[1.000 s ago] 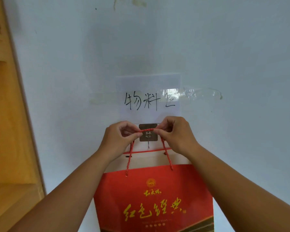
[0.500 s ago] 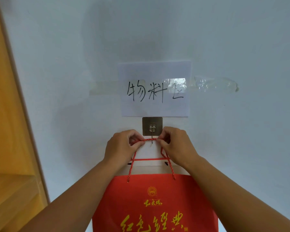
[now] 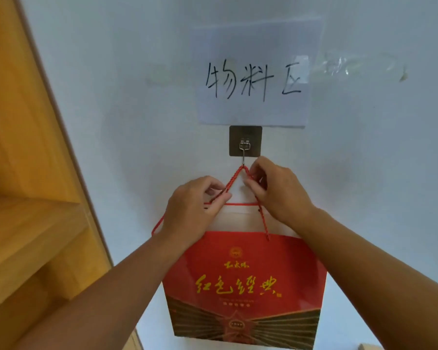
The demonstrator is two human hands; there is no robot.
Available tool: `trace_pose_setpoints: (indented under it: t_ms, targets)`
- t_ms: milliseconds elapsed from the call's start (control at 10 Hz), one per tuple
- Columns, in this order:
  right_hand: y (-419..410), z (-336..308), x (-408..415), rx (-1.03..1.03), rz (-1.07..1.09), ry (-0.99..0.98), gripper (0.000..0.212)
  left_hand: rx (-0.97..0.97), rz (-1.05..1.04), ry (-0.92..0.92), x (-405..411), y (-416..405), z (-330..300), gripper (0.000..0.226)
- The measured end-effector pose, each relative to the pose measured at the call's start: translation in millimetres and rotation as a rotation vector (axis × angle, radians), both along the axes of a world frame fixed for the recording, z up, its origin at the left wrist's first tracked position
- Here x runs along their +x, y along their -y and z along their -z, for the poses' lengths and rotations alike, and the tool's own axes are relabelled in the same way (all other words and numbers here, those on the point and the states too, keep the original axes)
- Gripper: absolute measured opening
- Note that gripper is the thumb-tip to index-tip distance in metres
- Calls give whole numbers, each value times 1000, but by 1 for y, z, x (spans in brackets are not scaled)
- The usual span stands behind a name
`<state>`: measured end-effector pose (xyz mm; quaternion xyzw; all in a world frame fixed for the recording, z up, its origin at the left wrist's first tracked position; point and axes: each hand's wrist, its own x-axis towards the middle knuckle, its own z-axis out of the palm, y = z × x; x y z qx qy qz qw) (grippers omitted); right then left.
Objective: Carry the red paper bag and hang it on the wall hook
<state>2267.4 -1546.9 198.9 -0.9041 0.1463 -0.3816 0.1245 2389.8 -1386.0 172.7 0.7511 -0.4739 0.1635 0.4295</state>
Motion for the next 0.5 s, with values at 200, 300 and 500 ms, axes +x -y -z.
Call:
trace_pose_setpoints:
  t_ms: [200, 300, 500]
  targets:
    - [-15, 1, -13, 114, -11, 36, 24, 121, -31, 222, -40, -72, 64, 22]
    - [-26, -8, -32, 111, 41, 44, 23, 212, -54, 225, -49, -78, 86, 29]
    - [-71, -52, -122, 166, 119, 350, 6, 289, -124, 158, -46, -75, 97, 41]
